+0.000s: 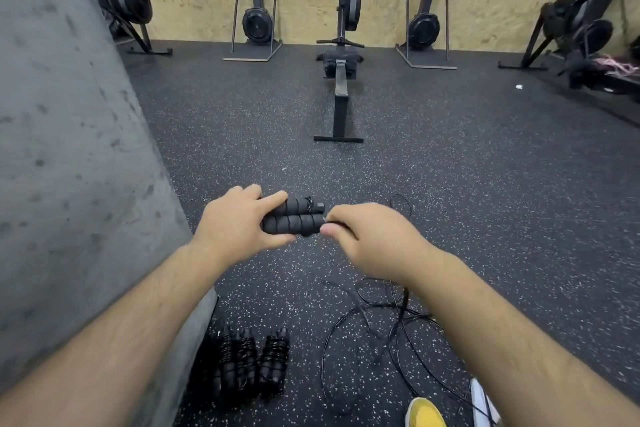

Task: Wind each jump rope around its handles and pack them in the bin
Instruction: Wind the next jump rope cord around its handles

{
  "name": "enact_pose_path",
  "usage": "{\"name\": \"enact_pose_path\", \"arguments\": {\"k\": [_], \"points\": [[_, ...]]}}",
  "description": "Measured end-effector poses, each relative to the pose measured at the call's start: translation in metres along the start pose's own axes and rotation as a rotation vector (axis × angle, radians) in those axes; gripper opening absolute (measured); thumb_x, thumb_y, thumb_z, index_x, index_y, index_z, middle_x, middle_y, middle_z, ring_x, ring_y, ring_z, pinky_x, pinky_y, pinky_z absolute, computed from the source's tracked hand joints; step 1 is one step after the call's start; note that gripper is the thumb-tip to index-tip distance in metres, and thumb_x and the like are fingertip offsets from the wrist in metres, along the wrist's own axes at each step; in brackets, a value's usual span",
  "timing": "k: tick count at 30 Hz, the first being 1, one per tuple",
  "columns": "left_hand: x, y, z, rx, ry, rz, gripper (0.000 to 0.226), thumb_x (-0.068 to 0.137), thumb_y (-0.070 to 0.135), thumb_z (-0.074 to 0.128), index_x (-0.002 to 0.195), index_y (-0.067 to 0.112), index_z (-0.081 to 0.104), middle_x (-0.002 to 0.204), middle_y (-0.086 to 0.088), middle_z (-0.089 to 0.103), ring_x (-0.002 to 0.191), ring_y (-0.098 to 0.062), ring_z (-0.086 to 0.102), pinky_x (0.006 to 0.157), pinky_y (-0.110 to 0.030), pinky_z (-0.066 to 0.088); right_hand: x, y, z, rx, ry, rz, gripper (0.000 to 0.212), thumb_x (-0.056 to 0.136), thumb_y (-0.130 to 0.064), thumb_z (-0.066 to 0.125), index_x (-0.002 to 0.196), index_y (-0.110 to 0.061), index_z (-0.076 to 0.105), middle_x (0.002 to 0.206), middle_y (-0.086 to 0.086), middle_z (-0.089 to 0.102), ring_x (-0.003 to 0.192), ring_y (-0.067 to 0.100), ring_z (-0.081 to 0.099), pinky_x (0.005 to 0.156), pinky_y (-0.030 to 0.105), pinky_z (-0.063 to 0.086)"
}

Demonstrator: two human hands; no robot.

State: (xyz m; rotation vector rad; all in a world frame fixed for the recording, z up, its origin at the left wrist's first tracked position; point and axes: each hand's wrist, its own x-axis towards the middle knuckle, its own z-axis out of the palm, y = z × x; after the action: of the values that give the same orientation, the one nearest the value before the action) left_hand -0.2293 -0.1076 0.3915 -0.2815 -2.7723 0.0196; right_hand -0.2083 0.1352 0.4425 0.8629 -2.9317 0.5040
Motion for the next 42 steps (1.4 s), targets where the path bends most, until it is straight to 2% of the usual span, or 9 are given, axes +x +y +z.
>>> {"name": "enact_pose_path", "arguments": {"k": [5, 8, 12, 15, 21, 25, 28, 35, 42], "points": [[-0.005, 0.009, -0.004, -0.111, -0.073, 0.248, 0.062, 0.068, 0.087, 0.055, 0.115, 0.047, 0.053, 0.079, 0.013, 0.042, 0.078, -0.015, 0.051, 0.059, -0.028, 0.039, 0.014, 0.024, 0.002, -0.001, 0.097, -0.010, 0.020, 0.101, -0.042, 0.048, 0.102, -0.033, 0.066, 0.100, -0.012, 0.066, 0.094, 0.013, 0.058, 0.080, 0.033, 0.046], [-0.007, 0.014, -0.012, -0.296, -0.105, 0.309, 0.060, 0.069, 0.085, 0.061, 0.116, 0.047, 0.057, 0.079, 0.013, 0.047, 0.077, -0.010, 0.050, 0.067, -0.030, 0.046, 0.017, 0.042, 0.011, 0.217, 0.088, -0.005, 0.014, 0.099, -0.039, 0.055, 0.093, -0.034, 0.066, 0.091, -0.013, 0.066, 0.087, 0.009, 0.057, 0.076, 0.032, 0.045], [-0.014, 0.026, -0.030, -0.623, -0.118, 0.215, 0.057, 0.066, 0.075, 0.072, 0.115, 0.047, 0.062, 0.087, 0.010, 0.060, 0.087, -0.010, 0.059, 0.083, -0.030, 0.050, 0.020, 0.057, 0.028, 0.622, 0.042, 0.047, 0.015, 0.099, -0.019, 0.058, 0.086, -0.022, 0.065, 0.078, -0.012, 0.063, 0.073, 0.009, 0.055, 0.072, 0.031, 0.046], [-0.014, 0.033, -0.037, -0.831, -0.081, 0.081, 0.051, 0.065, 0.068, 0.077, 0.111, 0.051, 0.063, 0.094, 0.008, 0.065, 0.093, -0.011, 0.063, 0.090, -0.036, 0.051, 0.022, 0.050, 0.043, 0.645, -0.017, 0.118, 0.019, 0.098, -0.018, 0.049, 0.103, -0.022, 0.068, 0.090, -0.010, 0.070, 0.078, 0.016, 0.063, 0.070, 0.030, 0.048], [-0.003, 0.019, -0.031, -0.299, 0.160, -0.124, 0.052, 0.072, 0.079, 0.065, 0.107, 0.041, 0.058, 0.078, 0.009, 0.050, 0.081, -0.016, 0.056, 0.065, -0.034, 0.050, 0.014, 0.007, 0.048, 0.494, -0.230, 0.160, 0.030, 0.107, -0.036, 0.035, 0.101, -0.021, 0.061, 0.084, -0.003, 0.057, 0.069, 0.013, 0.051, 0.063, 0.030, 0.041], [0.000, -0.002, -0.010, -0.081, 0.081, -0.129, 0.065, 0.068, 0.081, 0.059, 0.120, 0.041, 0.057, 0.087, 0.007, 0.049, 0.088, -0.024, 0.053, 0.059, -0.032, 0.047, 0.004, -0.010, 0.033, 0.333, -0.295, 0.086, 0.030, 0.106, -0.035, 0.038, 0.104, -0.017, 0.061, 0.090, 0.000, 0.062, 0.080, 0.019, 0.057, 0.072, 0.034, 0.046], [0.000, -0.005, -0.003, -0.035, 0.025, -0.063, 0.069, 0.067, 0.081, 0.059, 0.123, 0.040, 0.057, 0.089, 0.006, 0.049, 0.087, -0.024, 0.051, 0.059, -0.033, 0.049, -0.001, -0.011, 0.019, 0.152, -0.156, 0.014, 0.027, 0.105, -0.035, 0.040, 0.098, -0.017, 0.059, 0.088, -0.001, 0.061, 0.082, 0.023, 0.056, 0.069, 0.035, 0.042], [-0.007, 0.007, -0.009, -0.170, -0.125, 0.295, 0.064, 0.069, 0.087, 0.058, 0.116, 0.045, 0.057, 0.085, 0.014, 0.043, 0.080, -0.015, 0.043, 0.063, -0.032, 0.047, 0.010, 0.015, 0.001, -0.012, 0.076, -0.056, 0.020, 0.099, -0.044, 0.051, 0.103, -0.031, 0.066, 0.099, -0.009, 0.069, 0.094, 0.017, 0.059, 0.081, 0.035, 0.048], [-0.018, 0.029, -0.037, -0.557, -0.162, 0.321, 0.062, 0.070, 0.073, 0.072, 0.123, 0.046, 0.056, 0.090, 0.012, 0.054, 0.091, -0.009, 0.054, 0.084, -0.028, 0.046, 0.016, 0.055, 0.026, 0.424, 0.049, 0.093, 0.012, 0.098, -0.032, 0.054, 0.090, -0.028, 0.063, 0.080, -0.007, 0.066, 0.078, 0.010, 0.058, 0.079, 0.039, 0.050]]}}
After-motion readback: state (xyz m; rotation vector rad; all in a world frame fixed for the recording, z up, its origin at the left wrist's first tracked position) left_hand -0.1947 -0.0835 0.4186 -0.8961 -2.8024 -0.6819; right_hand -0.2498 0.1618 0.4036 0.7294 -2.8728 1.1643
